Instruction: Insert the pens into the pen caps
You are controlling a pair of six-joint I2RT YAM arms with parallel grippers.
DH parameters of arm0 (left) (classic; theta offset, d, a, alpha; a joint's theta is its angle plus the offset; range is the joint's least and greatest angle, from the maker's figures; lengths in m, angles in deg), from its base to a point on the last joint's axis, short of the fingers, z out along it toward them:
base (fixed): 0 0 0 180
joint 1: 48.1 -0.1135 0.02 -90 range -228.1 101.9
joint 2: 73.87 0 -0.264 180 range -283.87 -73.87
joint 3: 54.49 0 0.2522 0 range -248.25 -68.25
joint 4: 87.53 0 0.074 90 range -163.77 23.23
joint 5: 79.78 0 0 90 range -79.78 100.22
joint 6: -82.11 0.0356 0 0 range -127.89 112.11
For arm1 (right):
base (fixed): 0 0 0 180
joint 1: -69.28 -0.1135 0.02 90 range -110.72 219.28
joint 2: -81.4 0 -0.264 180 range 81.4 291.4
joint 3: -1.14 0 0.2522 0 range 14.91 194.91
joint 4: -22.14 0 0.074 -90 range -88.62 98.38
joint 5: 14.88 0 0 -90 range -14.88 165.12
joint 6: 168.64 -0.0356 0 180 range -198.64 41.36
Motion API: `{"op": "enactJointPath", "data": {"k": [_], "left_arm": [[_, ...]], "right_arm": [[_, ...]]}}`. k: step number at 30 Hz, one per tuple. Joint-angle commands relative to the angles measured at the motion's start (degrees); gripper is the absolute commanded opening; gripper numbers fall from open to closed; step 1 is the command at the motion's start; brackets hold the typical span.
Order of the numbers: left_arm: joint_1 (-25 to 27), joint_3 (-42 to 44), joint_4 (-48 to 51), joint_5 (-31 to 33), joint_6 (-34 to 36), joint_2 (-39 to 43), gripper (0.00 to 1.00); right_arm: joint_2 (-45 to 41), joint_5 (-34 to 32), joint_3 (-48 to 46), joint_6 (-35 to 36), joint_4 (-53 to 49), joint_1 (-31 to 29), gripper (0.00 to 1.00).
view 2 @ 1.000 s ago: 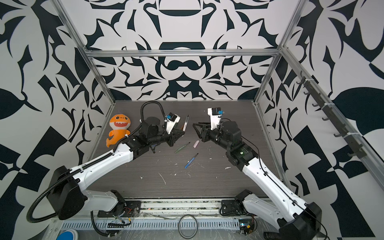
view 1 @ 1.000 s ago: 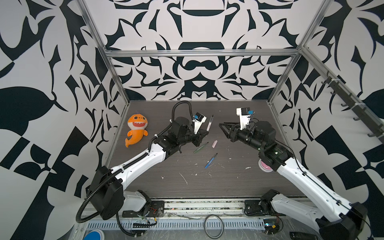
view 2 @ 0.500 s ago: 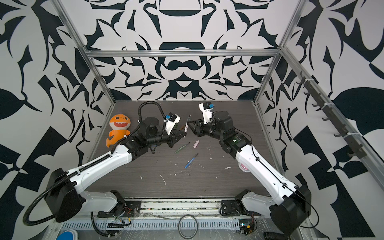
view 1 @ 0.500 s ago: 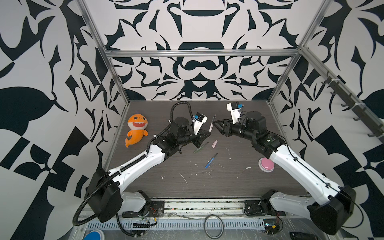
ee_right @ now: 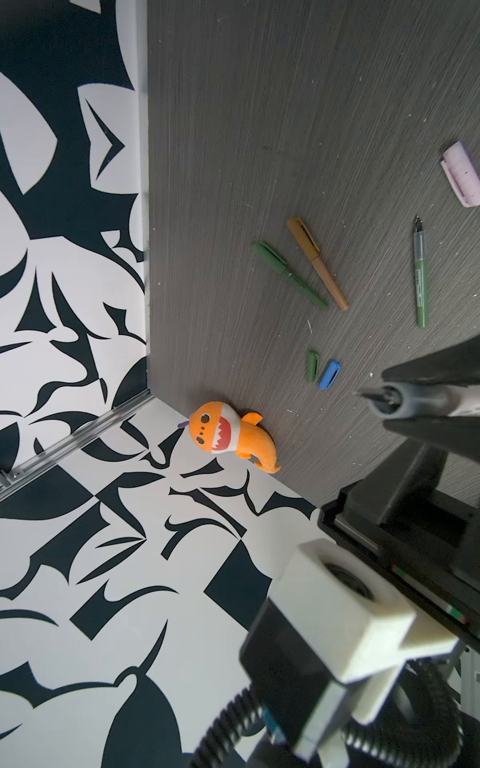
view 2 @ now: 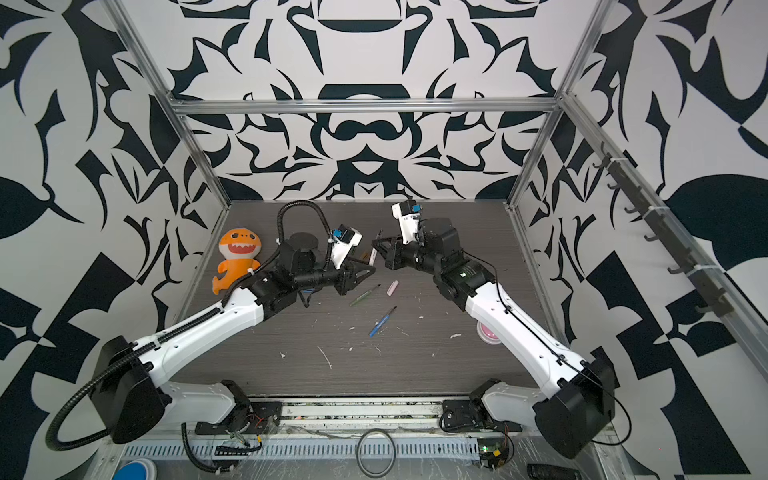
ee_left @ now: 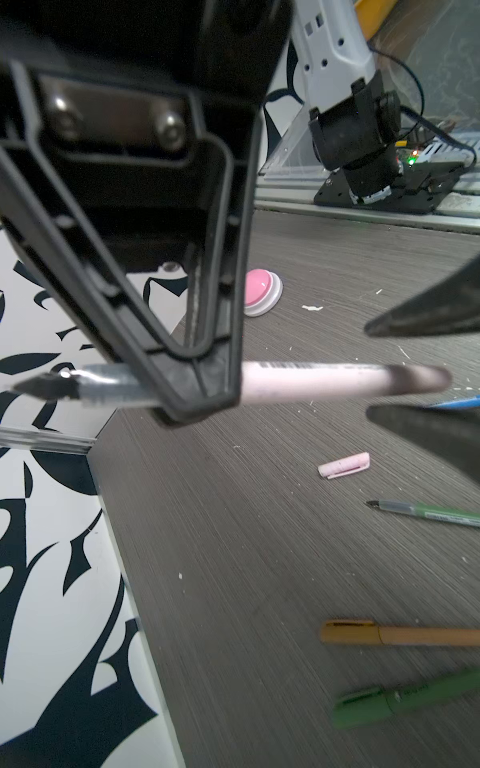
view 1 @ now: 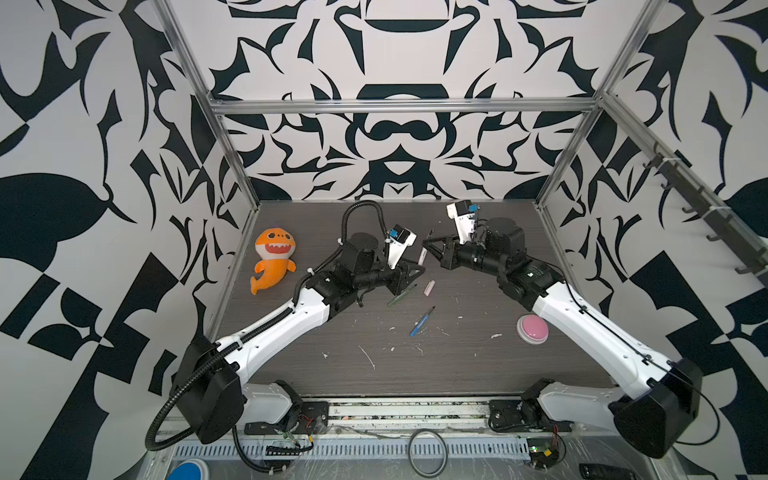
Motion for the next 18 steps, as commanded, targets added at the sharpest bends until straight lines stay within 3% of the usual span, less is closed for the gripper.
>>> {"op": "enactJointPath", "data": {"k": [1,5,13,18], "left_arm": [[0.27,-1.75,-0.32,-2.56,-0.98,-0.45,0.4],[0.25,-1.21,-1.18,-1.68,-1.71,-0.53,0.39],[0.18,-0.26,-2.61,-0.22,-2.94,-0.28,0.2],[0.21,-0.23,-2.55,-0.46,-2.62,-0.28,0.15]], "right_arm": [[-2.12,0.26,-0.49,-1.42,3.73,-0.62,0.0],[-2.19,0.98,-1.33,-2.34,4.6,-1.44,0.0],[-2.73,1.56,-3.12,-3.57,6.53,-1.59,0.0],[-3.35,2.62,-3.28,-4.24,7.42,-1.66,0.0]]}}
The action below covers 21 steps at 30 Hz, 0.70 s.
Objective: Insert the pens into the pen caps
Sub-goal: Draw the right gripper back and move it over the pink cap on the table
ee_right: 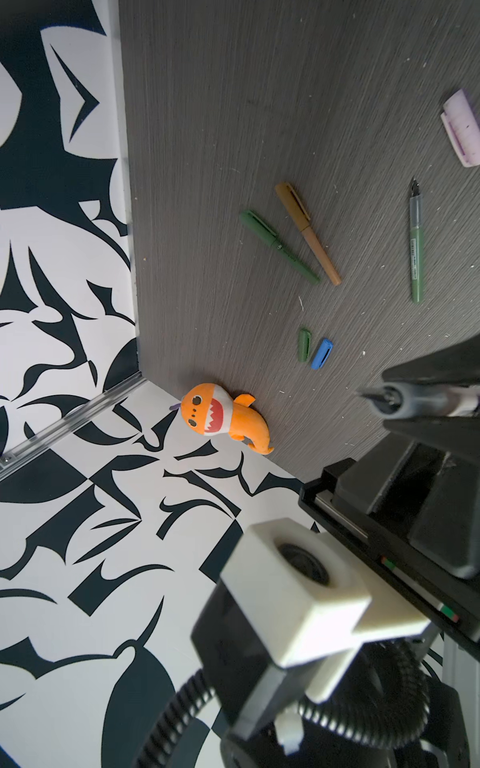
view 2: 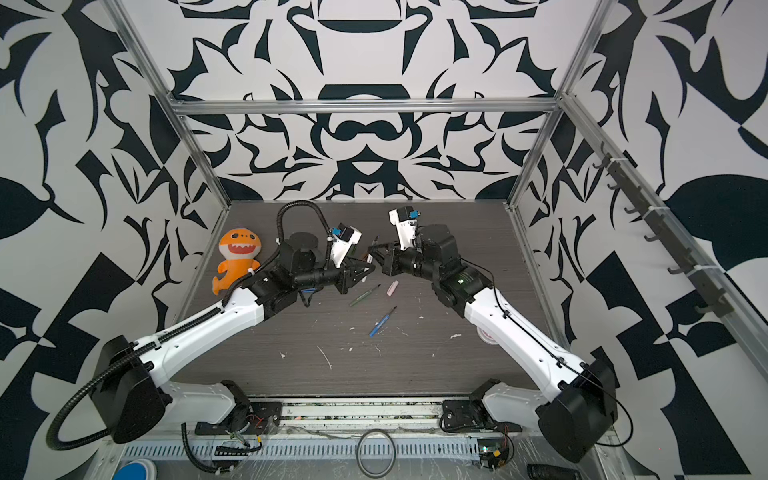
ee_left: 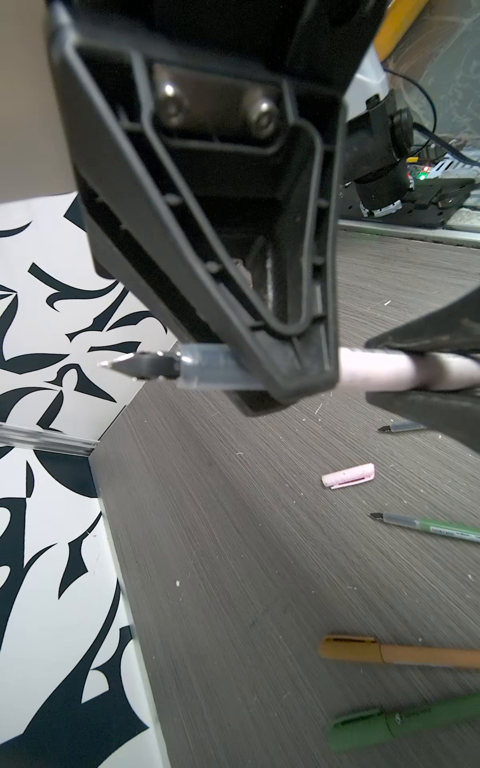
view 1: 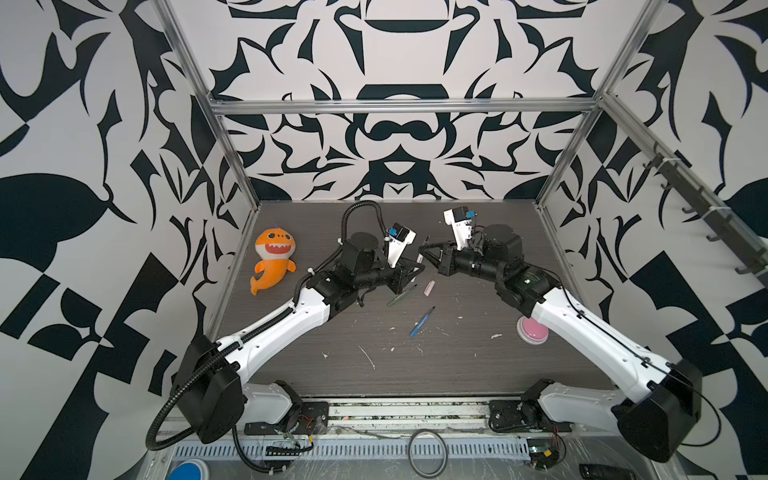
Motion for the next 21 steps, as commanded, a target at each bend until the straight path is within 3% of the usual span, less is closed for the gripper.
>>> {"op": "enactJointPath", "data": {"k": [1,8,11,15,21], "left_arm": [[0.18,-0.15,-1.56,-0.59,-0.06,-0.06,0.15],[0.25,-0.41,-1.3,-0.92,0.19,-0.25,0.07],[0.17,-0.21,-1.09,1.12,0.46,0.02,0.07],[0.17,0.51,-0.69,8.51,-0.47,1.29,0.07],[0.19,4.66,-6.33,12.14,-1.31,7.12,0.08]], "right_arm": [[-2.47,1.18,0.12,-1.06,4.05,-0.3,0.0],[-2.99,2.72,0.22,-2.45,5.56,-0.29,0.03],[-3.41,2.37,1.56,-1.61,2.72,-0.29,0.28],[-7.42,-3.98,3.49,3.14,-5.01,-0.29,0.37],[-11.6,-18.28,2.39,7.92,-14.62,0.22,0.39]]}}
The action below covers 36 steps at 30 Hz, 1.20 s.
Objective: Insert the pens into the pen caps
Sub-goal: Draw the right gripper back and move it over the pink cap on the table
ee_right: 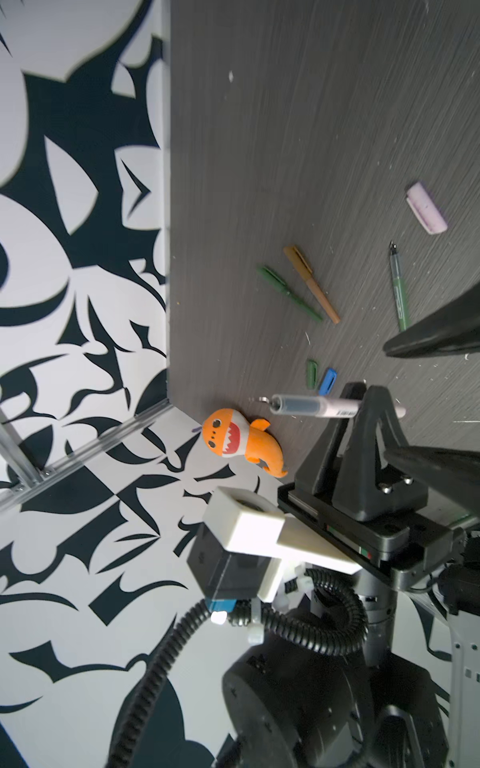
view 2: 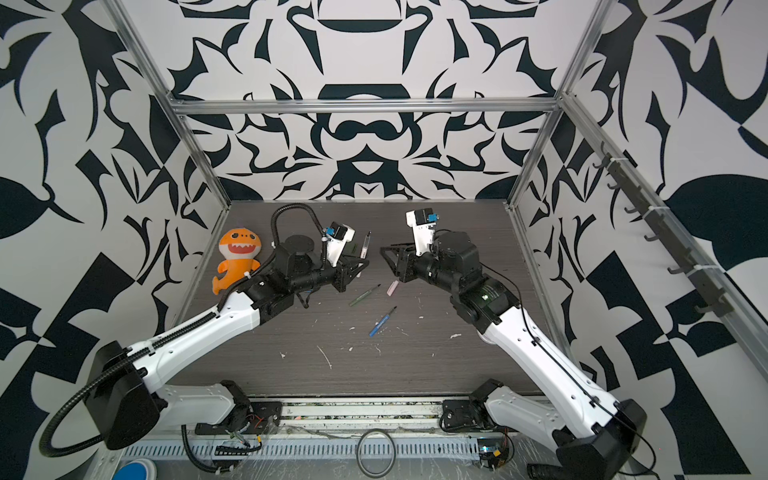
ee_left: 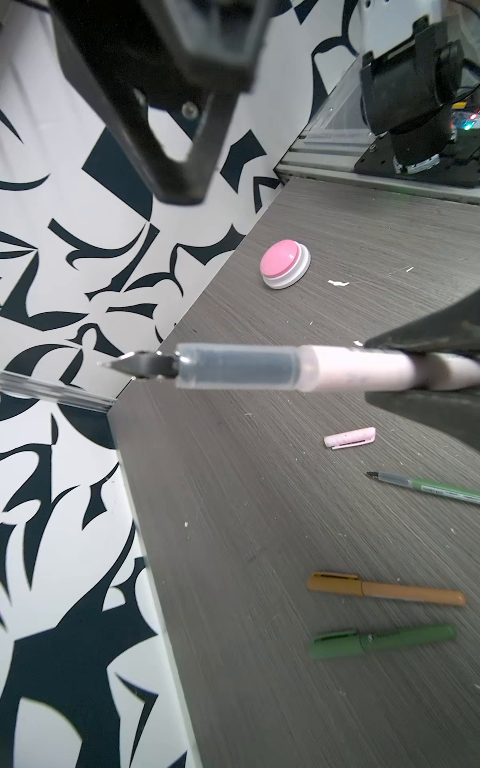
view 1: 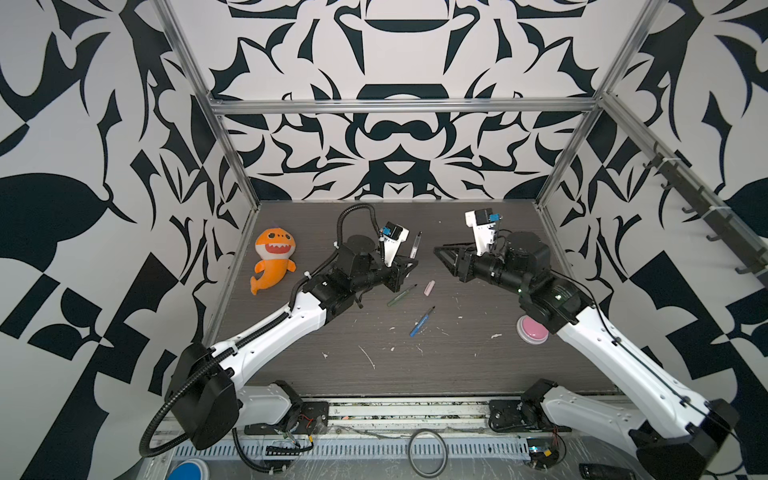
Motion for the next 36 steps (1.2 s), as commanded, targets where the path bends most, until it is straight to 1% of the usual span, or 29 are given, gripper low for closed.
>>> {"op": "enactJointPath", "data": {"k": [1,4,7,9,10,11,12,13,19,23,29,36], "left_arm": [[0.2,2.71,-5.66,3.96,-0.58,4.77,0.08],[0.13,4.81,-8.96,2.59,1.31,6.88,0.09],[0.18,6.53,-11.46,1.46,2.03,8.59,0.09],[0.19,7.13,-12.4,0.99,2.04,9.29,0.09],[0.19,7.14,-12.4,1.09,1.97,9.4,0.09],[0.26,6.93,-12.17,1.11,2.01,9.45,0.09],[0.26,6.67,-11.78,1.11,2.03,9.53,0.09],[0.27,6.53,-11.33,1.26,2.03,9.58,0.09],[0.26,6.33,-10.79,2.08,2.63,10.33,0.09],[0.32,6.17,-10.11,2.53,3.41,10.65,0.09],[0.43,6.08,-9.96,1.77,3.3,10.5,0.08],[0.46,6.0,-9.85,1.55,3.27,10.25,0.08]], "right_arm": [[-0.75,-10.32,0.7,3.92,-5.53,0.63,0.4],[2.99,-15.3,-1.57,3.92,-8.61,0.82,0.42],[9.52,-16.89,-1.67,3.73,-12.51,0.81,0.46],[14.72,-16.16,-0.78,4.01,-14.09,0.76,0.49],[16.75,-15.82,-0.55,4.03,-14.13,0.79,0.53],[19.0,-15.79,-0.27,4.18,-13.94,0.74,0.6],[21.18,-16.71,0.23,4.37,-13.87,0.68,0.73],[23.01,-17.37,0.83,4.42,-14.04,0.63,0.74],[34.83,-19.68,4.83,5.8,-13.34,0.63,0.75],[41.24,-18.57,7.66,6.9,-13.72,0.71,0.72],[46.17,-17.6,9.97,6.91,-12.97,0.67,0.72],[47.72,-18.19,8.84,6.62,-12.6,0.67,0.7]]}}
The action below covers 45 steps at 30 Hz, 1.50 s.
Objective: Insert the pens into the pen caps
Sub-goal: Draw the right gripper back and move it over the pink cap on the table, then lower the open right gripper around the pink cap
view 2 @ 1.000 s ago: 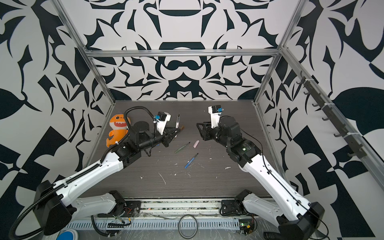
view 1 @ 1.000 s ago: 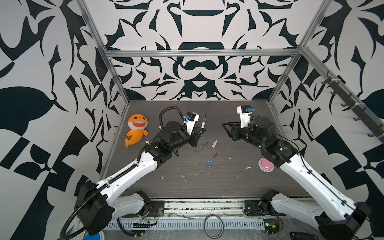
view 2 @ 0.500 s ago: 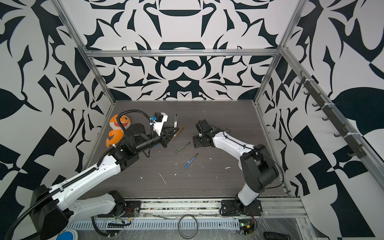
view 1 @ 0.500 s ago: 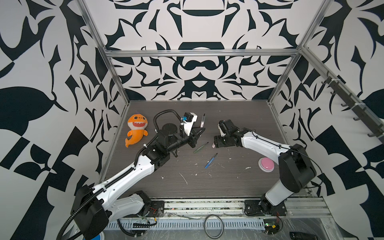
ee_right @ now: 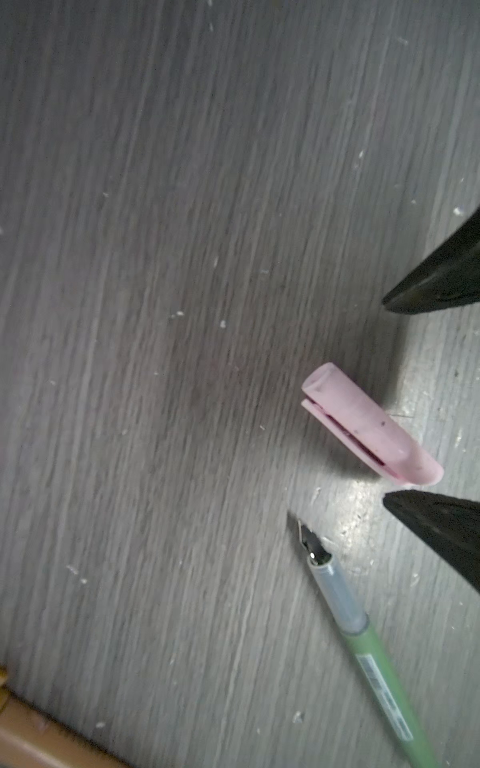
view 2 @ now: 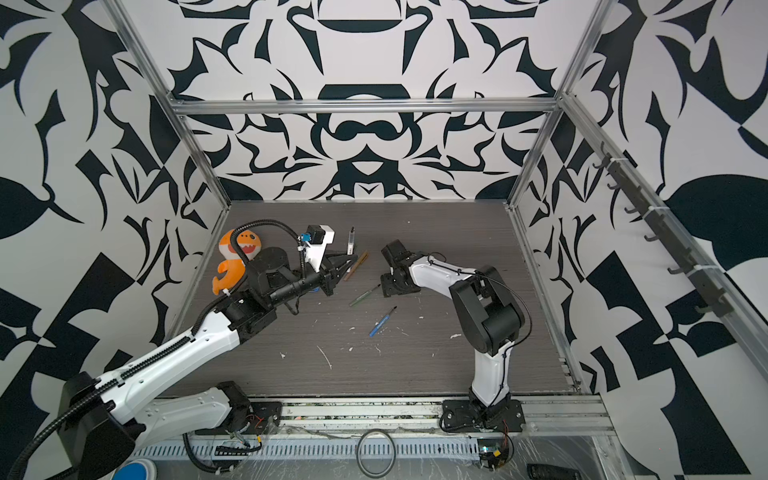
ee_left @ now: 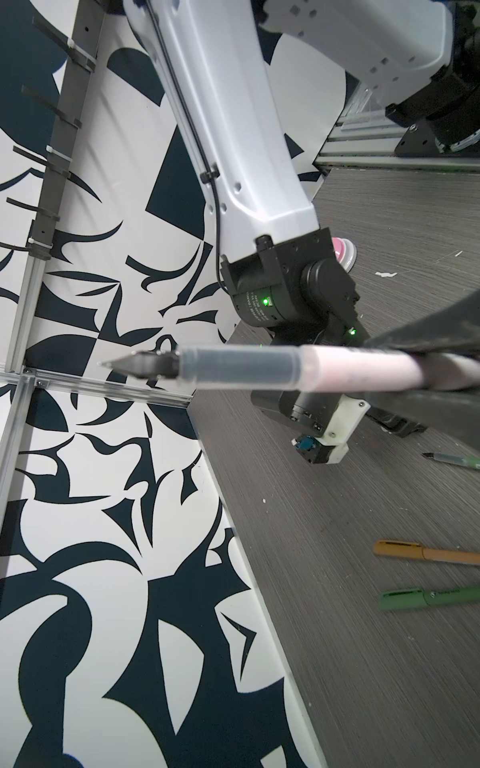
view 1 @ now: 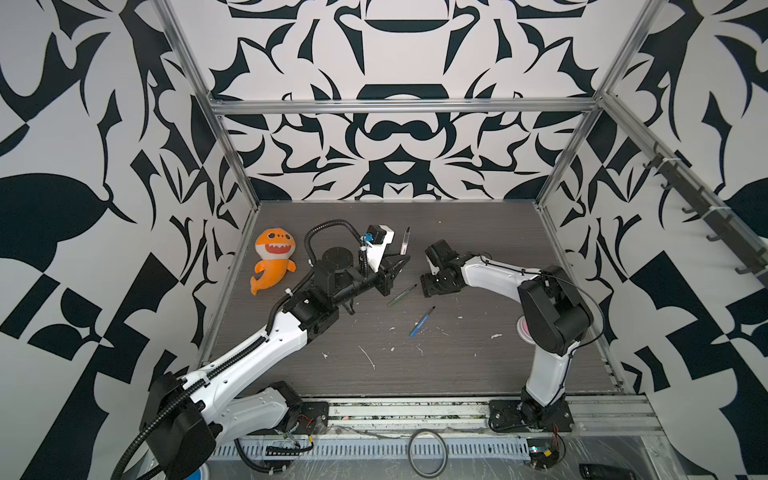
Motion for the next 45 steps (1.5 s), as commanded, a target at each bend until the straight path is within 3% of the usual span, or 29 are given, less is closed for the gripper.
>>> {"op": "enactJointPath", "data": {"k": [1,18,31,45], "left_arm": [[0.19,-0.67,-0.5,-0.42,0.35,0.68,0.08],[0.2,-0.93,-0.09,-0.78,0.6,0.02,0.08],[0.19,-0.96,0.08,-0.79,0.6,-0.29,0.08],[0.24,-1.13,0.08,-0.94,0.67,-0.61,0.08]], "right_arm": [[-1.26,-1.2,0.33,0.28,0.14,-0.11,0.7],[-3.81,-3.15,-3.2,1.08,-0.9,3.63,0.61],[-5.3,-0.78,-4.95,1.81,-1.2,3.92,0.61],[-5.38,-2.99,-5.0,2.22,-2.33,3.98,0.6]]}}
